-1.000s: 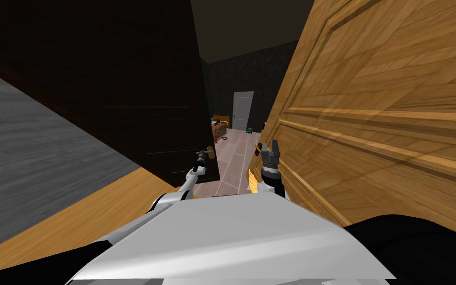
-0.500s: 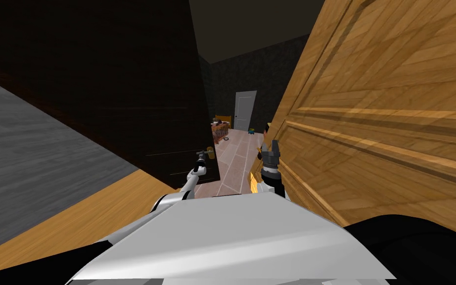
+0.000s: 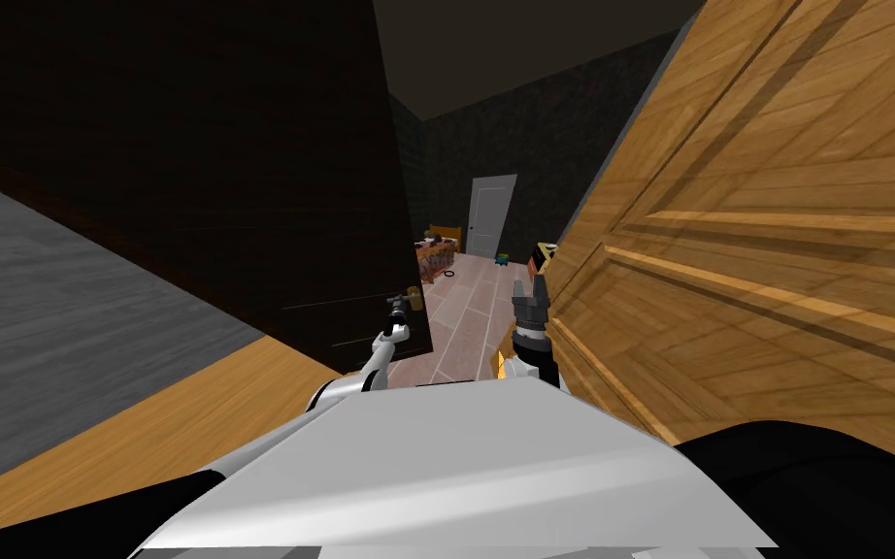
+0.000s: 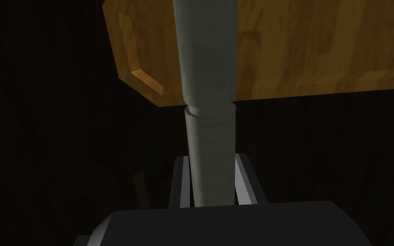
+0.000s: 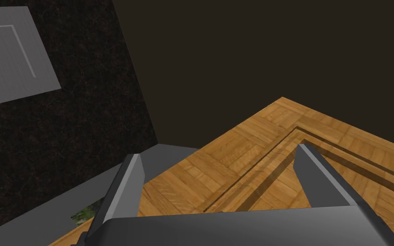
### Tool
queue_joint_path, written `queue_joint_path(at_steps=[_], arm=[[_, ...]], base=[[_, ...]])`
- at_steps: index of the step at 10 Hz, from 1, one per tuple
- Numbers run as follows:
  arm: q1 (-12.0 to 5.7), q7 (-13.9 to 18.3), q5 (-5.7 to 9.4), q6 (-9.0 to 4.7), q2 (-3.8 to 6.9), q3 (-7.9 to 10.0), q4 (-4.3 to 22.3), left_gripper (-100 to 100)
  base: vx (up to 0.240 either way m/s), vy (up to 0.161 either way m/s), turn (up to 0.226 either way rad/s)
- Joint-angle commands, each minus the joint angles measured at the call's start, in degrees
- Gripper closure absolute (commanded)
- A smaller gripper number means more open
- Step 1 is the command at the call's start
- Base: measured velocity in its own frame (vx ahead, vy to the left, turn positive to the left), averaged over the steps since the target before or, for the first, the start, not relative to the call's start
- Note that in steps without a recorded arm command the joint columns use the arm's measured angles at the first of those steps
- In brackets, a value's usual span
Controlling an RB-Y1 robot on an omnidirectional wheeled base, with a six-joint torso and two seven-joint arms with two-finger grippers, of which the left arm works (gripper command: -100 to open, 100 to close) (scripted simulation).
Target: Push the door open
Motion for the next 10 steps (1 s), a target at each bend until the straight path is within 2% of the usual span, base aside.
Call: queue_joint_path(at_steps=[1,4,5,6,8,10], arm=[[-0.56,-1.7,0.16,-0.45,-1.08,1.34,-0.1,100],[-1.02,-4.3,0.36,-0.7,-4.31,3.18,0.0,100],[-0.66,-3.7,0.36,-0.2,-3.36,2.92,-0.5,100],[-1.34,-5.8,1.88,-1.24,-1.99,4.4,0.3,100],[-1.79,-7.2,2.92,-1.96,-1.34,5.34,1.0,100],[-2.6,-9.6,4.79,-3.25,-0.6,7.03,2.1,100]], base=[[0.199,-0.035,0.148],[0.155,-0.056,0.105],[0.057,-0.026,0.042],[0.07,0.0,-0.075],[0.108,0.02,-0.042],[0.126,0.024,-0.063]])
